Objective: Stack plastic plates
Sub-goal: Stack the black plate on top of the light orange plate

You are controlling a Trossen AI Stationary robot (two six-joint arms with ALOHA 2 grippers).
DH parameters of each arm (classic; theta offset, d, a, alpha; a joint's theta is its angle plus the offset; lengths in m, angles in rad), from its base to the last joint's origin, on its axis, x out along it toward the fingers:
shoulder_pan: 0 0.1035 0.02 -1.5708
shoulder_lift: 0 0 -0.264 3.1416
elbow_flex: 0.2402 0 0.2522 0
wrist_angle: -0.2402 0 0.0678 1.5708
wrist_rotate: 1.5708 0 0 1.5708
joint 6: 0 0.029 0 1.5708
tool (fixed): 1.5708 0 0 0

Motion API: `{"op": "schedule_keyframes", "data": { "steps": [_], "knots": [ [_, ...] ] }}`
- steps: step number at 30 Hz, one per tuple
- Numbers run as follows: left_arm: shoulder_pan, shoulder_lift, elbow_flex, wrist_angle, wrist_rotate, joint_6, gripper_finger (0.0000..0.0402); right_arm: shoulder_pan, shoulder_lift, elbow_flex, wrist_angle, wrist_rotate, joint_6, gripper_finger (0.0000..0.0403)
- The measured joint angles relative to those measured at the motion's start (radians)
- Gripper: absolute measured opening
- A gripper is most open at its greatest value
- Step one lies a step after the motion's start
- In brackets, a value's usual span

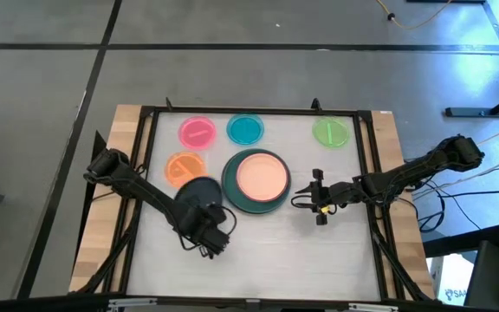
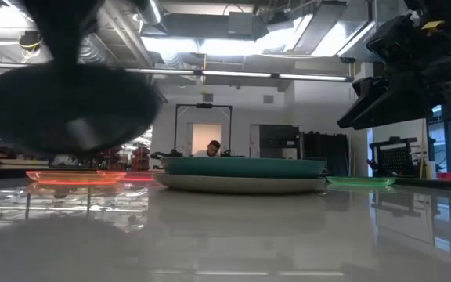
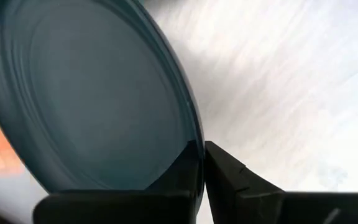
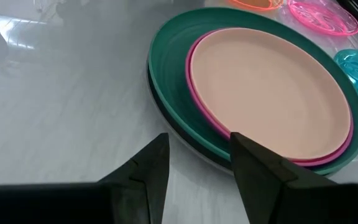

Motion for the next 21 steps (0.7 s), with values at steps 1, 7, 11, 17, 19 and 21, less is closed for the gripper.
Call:
{"op": "schedule_keyframes", "data": {
  "steps": [1, 7, 11, 17, 19, 21],
  "knots": [
    [0.000, 0.000, 0.023, 0.001, -0.027, 0.026, 0.0011, 0.000, 0.000, 0.000, 0.000, 0.000, 0.000, 0.0159],
    [0.001, 0.000, 0.109, 0.028, -0.212, 0.232, 0.0011, 0.000, 0.000, 0.000, 0.000, 0.000, 0.002, 0.0159],
    [0.011, 0.000, 0.102, 0.140, -0.403, 0.407, 0.0011, 0.000, 0.000, 0.000, 0.000, 0.000, 0.002, 0.0159],
    [0.077, 0.000, -0.005, 0.466, -0.469, 0.679, 0.0012, 0.000, 0.000, 0.000, 0.000, 0.000, 0.002, 0.0159],
    [0.109, 0.001, -0.051, 0.568, -0.468, 0.732, 0.0012, 0.000, 0.000, 0.000, 0.000, 0.000, 0.002, 0.0159],
    [0.141, 0.001, -0.097, 0.669, -0.452, 0.778, 0.0012, 0.000, 0.000, 0.000, 0.000, 0.000, 0.002, 0.0159]
  ]
}}
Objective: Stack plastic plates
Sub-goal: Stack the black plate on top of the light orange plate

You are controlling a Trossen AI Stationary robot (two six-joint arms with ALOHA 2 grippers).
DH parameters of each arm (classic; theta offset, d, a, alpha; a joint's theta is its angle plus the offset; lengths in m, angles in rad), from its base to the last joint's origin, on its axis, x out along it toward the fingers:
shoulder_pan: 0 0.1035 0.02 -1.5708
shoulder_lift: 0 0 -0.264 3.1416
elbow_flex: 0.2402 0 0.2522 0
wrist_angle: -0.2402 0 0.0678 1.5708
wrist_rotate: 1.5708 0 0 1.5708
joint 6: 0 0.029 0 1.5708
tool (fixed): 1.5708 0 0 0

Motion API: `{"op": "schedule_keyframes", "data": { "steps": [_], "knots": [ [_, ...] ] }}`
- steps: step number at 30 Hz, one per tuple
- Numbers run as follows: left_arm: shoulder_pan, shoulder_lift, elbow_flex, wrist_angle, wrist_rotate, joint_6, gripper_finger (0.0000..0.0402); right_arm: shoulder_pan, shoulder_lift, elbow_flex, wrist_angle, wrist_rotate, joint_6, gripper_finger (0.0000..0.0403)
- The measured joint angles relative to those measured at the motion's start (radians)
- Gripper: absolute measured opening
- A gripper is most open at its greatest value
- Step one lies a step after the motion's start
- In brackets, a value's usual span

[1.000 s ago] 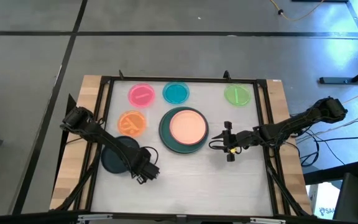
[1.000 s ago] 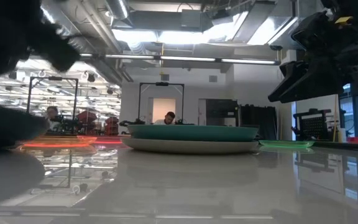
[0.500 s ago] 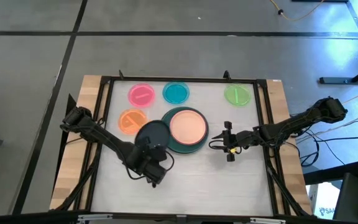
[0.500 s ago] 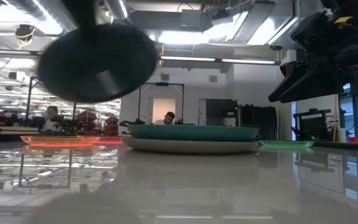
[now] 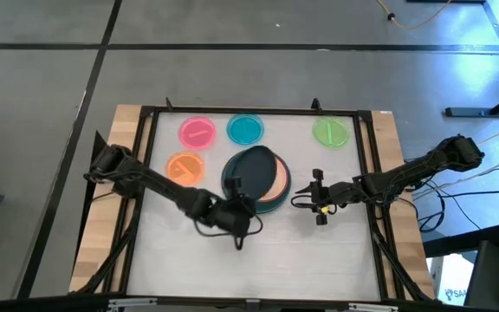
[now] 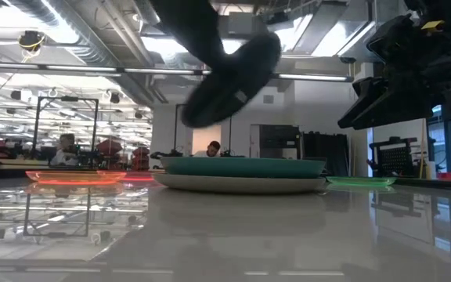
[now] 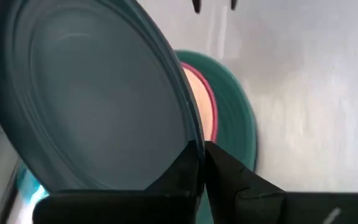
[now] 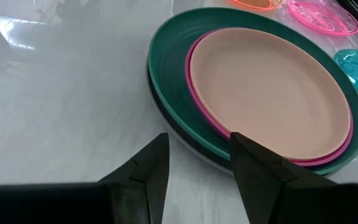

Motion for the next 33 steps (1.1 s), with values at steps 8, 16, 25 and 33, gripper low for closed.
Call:
{"op": "schedule_keyframes", "data": {
  "steps": [8, 16, 25, 33],
  "knots": [
    [0.125, 0.000, -0.159, 0.333, 0.157, 0.064, 0.0012, 0.000, 0.000, 0.000, 0.000, 0.000, 0.000, 0.0159],
    [0.191, 0.000, -0.229, 0.398, 0.228, 0.055, 0.0012, 0.000, 0.000, 0.000, -0.002, 0.000, 0.000, 0.0159],
    [0.204, 0.000, -0.229, 0.396, 0.297, 0.051, 0.0043, 0.000, 0.000, 0.000, -0.005, 0.000, 0.000, 0.0159],
    [0.195, -0.021, -0.182, 0.280, 0.318, 0.055, 0.0103, 0.000, 0.000, 0.000, -0.006, 0.000, 0.000, 0.0159]
  ]
}}
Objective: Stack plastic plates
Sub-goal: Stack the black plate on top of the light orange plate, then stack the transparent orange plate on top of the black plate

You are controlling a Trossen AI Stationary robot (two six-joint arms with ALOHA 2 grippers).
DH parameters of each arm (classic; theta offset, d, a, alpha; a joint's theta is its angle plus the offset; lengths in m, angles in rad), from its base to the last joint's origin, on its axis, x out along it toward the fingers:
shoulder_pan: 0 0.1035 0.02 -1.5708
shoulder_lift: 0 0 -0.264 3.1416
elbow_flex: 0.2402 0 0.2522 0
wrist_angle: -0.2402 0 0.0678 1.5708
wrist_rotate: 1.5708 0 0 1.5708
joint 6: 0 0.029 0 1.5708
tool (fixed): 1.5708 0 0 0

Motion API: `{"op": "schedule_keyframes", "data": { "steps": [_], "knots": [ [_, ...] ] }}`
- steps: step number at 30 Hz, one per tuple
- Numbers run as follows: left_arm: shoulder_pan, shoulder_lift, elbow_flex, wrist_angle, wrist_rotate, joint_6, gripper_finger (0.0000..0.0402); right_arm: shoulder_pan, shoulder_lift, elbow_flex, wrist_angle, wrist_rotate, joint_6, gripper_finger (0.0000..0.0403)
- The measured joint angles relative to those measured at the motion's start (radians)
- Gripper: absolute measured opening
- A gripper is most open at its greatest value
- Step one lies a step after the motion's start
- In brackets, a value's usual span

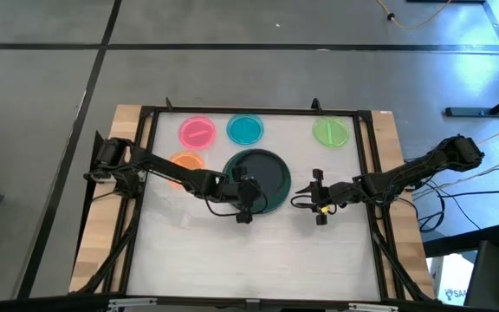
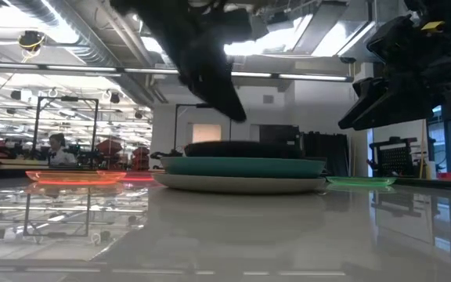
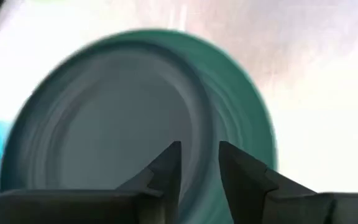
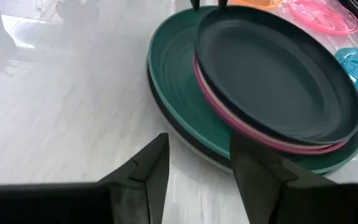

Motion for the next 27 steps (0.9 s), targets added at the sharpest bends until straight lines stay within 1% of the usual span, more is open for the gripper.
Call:
{"op": "schedule_keyframes", "data": {
  "steps": [3, 7, 10, 13, 16, 19, 23, 27],
  "knots": [
    [-0.011, -0.032, 0.053, -0.143, -0.003, -0.031, 0.0111, 0.000, 0.000, 0.000, 0.000, 0.000, 0.000, 0.0159],
    [-0.032, -0.066, 0.097, -0.325, -0.003, -0.122, 0.0111, 0.000, 0.000, 0.000, -0.002, -0.001, 0.000, 0.0159],
    [-0.060, -0.102, 0.099, -0.419, -0.005, -0.170, 0.0106, 0.000, 0.000, 0.000, -0.004, -0.002, 0.014, 0.0159],
    [-0.090, -0.126, 0.068, -0.497, -0.018, -0.230, 0.0100, 0.000, 0.000, 0.000, -0.010, -0.002, 0.019, 0.0159],
    [-0.113, -0.157, 0.024, -0.541, -0.030, -0.289, 0.0095, 0.000, 0.002, 0.000, -0.014, -0.002, 0.023, 0.0159],
    [-0.122, -0.214, -0.049, -0.537, -0.030, -0.344, 0.0092, 0.000, 0.013, 0.000, -0.018, -0.002, 0.025, 0.0159],
    [-0.116, -0.327, -0.183, -0.527, -0.034, -0.434, 0.0090, 0.000, 0.038, 0.000, -0.009, 0.001, 0.025, 0.0159],
    [-0.095, -0.462, -0.346, -0.487, -0.037, -0.536, 0.0089, 0.000, 0.069, 0.000, 0.025, 0.009, 0.019, 0.0159]
  ]
}}
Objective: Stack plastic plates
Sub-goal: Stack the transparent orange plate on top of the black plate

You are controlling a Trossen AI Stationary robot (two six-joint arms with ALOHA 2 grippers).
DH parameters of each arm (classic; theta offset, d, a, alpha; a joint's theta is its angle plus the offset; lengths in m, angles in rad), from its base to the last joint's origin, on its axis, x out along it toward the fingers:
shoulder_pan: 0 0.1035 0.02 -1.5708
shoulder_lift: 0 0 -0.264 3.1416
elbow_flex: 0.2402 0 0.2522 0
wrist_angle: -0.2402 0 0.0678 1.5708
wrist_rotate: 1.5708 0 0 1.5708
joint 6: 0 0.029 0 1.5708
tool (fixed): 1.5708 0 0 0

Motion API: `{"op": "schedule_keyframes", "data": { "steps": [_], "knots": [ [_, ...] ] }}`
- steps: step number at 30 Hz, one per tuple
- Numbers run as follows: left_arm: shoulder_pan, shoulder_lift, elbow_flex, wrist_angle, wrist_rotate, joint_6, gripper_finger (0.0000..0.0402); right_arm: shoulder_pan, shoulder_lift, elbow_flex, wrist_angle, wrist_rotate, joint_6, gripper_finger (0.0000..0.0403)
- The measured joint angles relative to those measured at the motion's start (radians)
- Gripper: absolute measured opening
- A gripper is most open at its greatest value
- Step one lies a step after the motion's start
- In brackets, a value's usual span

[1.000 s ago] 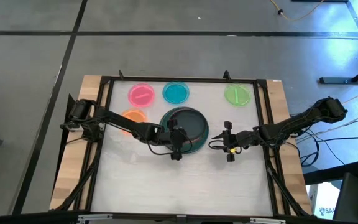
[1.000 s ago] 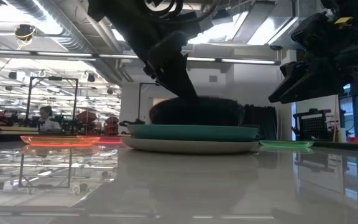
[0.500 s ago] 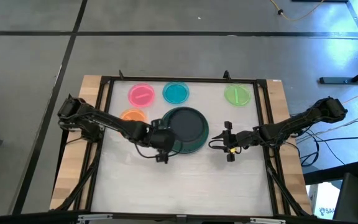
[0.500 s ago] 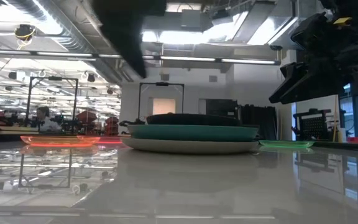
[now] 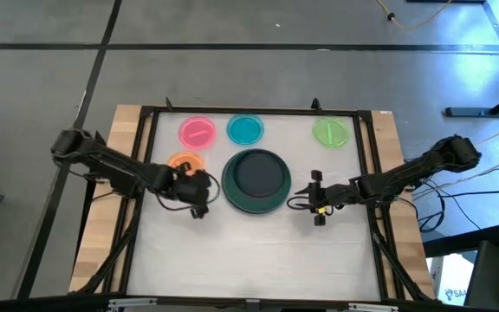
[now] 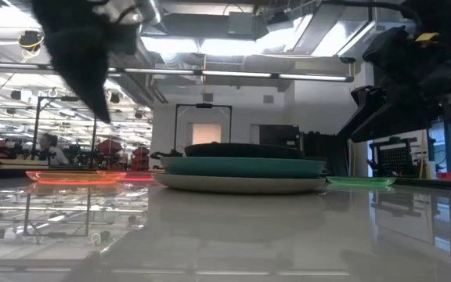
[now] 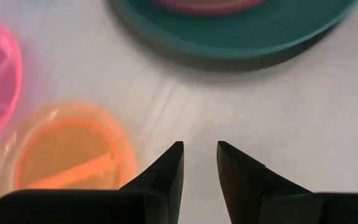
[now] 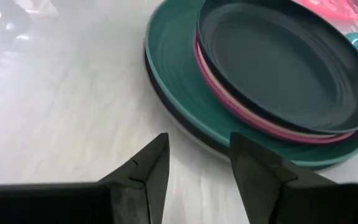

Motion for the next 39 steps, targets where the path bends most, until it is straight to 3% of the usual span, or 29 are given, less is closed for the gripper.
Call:
{"op": "schedule_keyframes", "data": {
  "steps": [5, 12, 35, 39],
  "knots": [
    [0.026, -0.102, -0.169, 0.061, -0.003, -0.089, 0.0089, 0.000, 0.024, 0.000, 0.016, 0.015, -0.007, 0.0159],
    [0.055, -0.079, -0.288, 0.182, -0.002, -0.087, 0.0089, 0.000, 0.030, 0.000, 0.048, 0.015, -0.026, 0.0159],
    [0.089, -0.073, -0.469, 0.397, -0.081, -0.074, 0.0089, 0.000, 0.029, 0.000, 0.041, 0.015, -0.026, 0.0159],
    [0.089, -0.073, -0.470, 0.404, -0.090, -0.059, 0.0071, 0.000, 0.029, 0.000, 0.041, 0.016, -0.026, 0.0159]
  ]
}}
